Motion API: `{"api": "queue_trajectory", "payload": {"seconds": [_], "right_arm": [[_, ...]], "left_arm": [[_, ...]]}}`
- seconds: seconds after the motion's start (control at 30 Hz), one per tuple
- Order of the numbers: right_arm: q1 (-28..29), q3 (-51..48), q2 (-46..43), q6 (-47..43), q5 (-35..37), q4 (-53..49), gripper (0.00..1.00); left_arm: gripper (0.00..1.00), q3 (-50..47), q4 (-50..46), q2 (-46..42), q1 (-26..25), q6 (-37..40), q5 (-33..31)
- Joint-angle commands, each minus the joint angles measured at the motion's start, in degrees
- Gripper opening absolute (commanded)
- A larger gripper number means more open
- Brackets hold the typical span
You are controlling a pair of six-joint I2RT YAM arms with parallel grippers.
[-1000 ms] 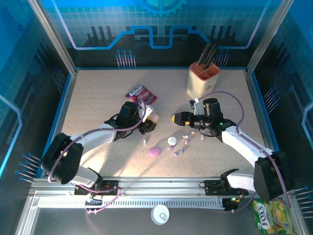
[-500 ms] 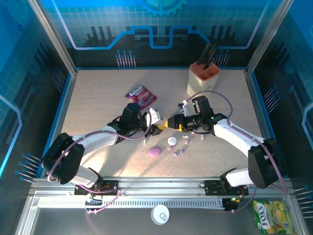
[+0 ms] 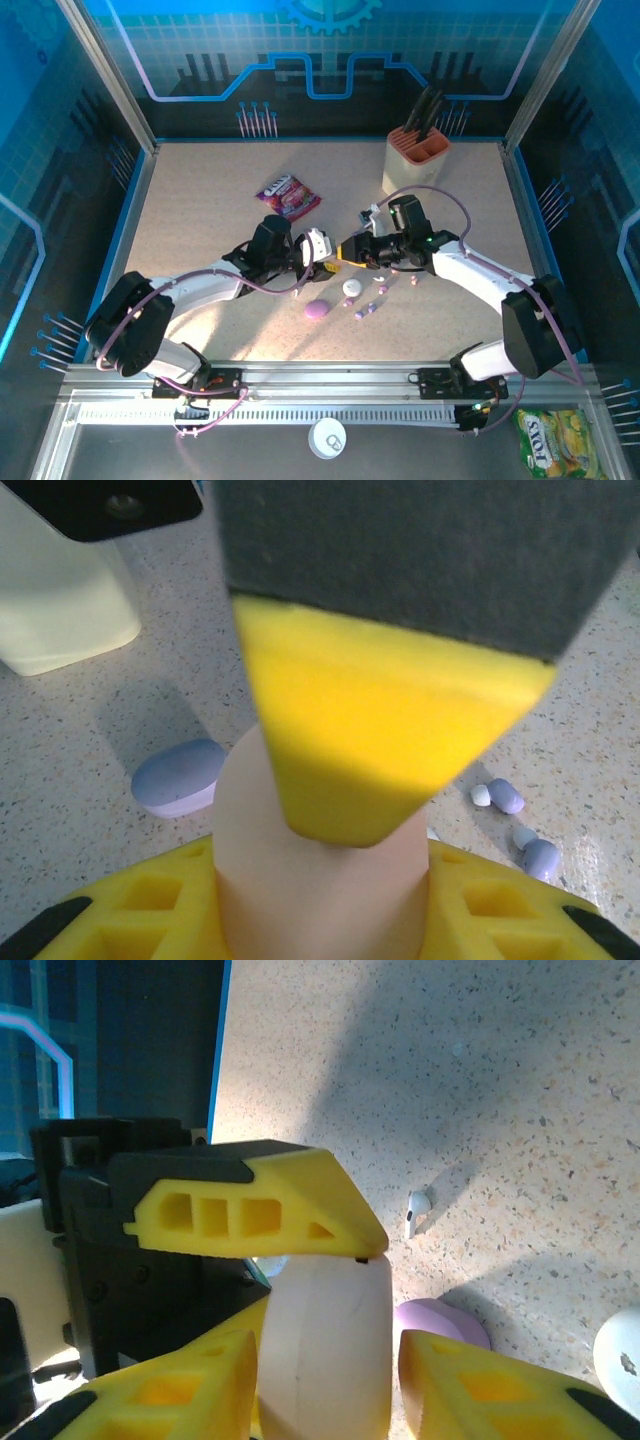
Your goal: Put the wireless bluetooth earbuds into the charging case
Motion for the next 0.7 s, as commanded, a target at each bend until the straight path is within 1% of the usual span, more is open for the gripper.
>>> {"api": "queue_trajectory", "payload": {"seconds": [0.0, 0.1, 0.17, 0.3, 0.33, 0.4, 0.43, 0.47, 0.5, 0.53, 0.67], "right_arm": [[0.2, 1.3, -0.5, 0.8, 0.2, 0.6, 0.40], [0.2, 1.3, -0.2, 0.8, -0.1, 0.5, 0.33], [0.1, 1.4, 0.0, 1.0, -0.7, 1.3, 0.23], [-0.4, 1.0, -0.3, 2.2, -1.8, 3.0, 0.21], [-0.7, 0.8, -0.5, 2.5, -1.9, 3.5, 0.21], [-1.3, 0.3, -1.1, 3.4, -2.4, 5.3, 0.21], [-1.9, -0.1, -1.6, 4.1, -2.9, 6.6, 0.21], [-2.5, -0.5, -2.0, 5.0, -3.6, 7.8, 0.21], [-3.2, -0.9, -2.4, 6.1, -4.5, 9.2, 0.21], [-4.2, -1.4, -2.9, 7.7, -5.9, 10.9, 0.21], [-8.3, -4.8, -6.6, 16.5, -10.6, 21.0, 0.19]], "left_arm": [[0.38, -1.5, 1.3, -0.1, -0.6, 1.9, 0.5], [0.38, -1.8, 1.9, -0.1, -0.6, 1.7, 0.3], [0.38, -1.7, 2.4, 0.0, -0.7, 1.1, -0.2], [0.42, -1.9, 4.8, 0.1, -0.7, -0.1, -1.5], [0.48, -2.1, 5.9, 0.2, -0.8, -0.6, -1.9], [0.71, -3.0, 9.8, 0.4, -0.8, -2.4, -2.5], [0.81, -3.9, 13.8, 0.6, -0.8, -4.7, -3.4], [0.88, -5.2, 18.4, 0.7, -0.7, -7.2, -4.0], [0.93, -6.2, 22.1, 0.9, -0.7, -8.9, -3.6], [0.94, -7.3, 26.3, 1.1, -0.6, -10.8, -3.1], [0.94, -10.0, 42.3, 3.4, -0.1, -21.0, -2.1]]}}
